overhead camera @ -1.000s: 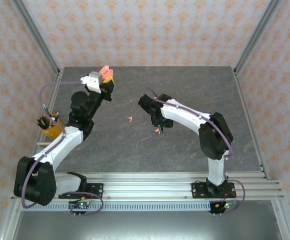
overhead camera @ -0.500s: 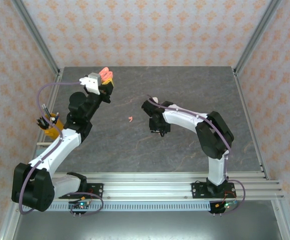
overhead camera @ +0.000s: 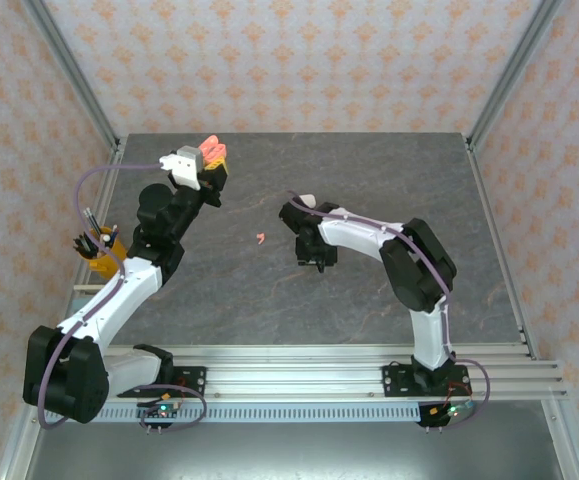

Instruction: Insert the wireless bluetooth earbuds into the charging case

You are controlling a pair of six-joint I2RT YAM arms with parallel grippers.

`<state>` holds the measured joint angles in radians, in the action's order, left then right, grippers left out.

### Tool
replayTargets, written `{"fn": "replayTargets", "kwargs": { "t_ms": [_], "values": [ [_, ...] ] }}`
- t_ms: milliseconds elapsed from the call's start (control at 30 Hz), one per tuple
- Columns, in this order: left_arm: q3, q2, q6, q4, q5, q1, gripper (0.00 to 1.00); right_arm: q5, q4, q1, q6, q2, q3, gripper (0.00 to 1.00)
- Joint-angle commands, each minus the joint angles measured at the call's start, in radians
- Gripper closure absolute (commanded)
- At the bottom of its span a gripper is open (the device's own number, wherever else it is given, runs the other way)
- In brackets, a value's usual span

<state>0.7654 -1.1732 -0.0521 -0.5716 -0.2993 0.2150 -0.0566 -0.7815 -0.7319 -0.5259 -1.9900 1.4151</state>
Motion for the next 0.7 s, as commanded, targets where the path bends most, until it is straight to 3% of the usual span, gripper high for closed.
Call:
{"fn": "replayTargets", "kwargs": {
  "t_ms": [0,467,667],
  "values": [
    [0.003,0.003,0.012,-0.014,-0.012,-0.005,1.00,0.050,-0.032,0.006,0.010,-0.025,0.041,0.57],
    [0.002,0.005,0.008,-0.016,-0.009,-0.006,1.00,0.052,-0.029,0.006,0.018,-0.046,0.029,0.60],
    [0.002,0.004,0.003,-0.018,-0.008,-0.006,1.00,0.054,-0.023,0.006,0.018,-0.053,0.011,0.65]
  ]
}}
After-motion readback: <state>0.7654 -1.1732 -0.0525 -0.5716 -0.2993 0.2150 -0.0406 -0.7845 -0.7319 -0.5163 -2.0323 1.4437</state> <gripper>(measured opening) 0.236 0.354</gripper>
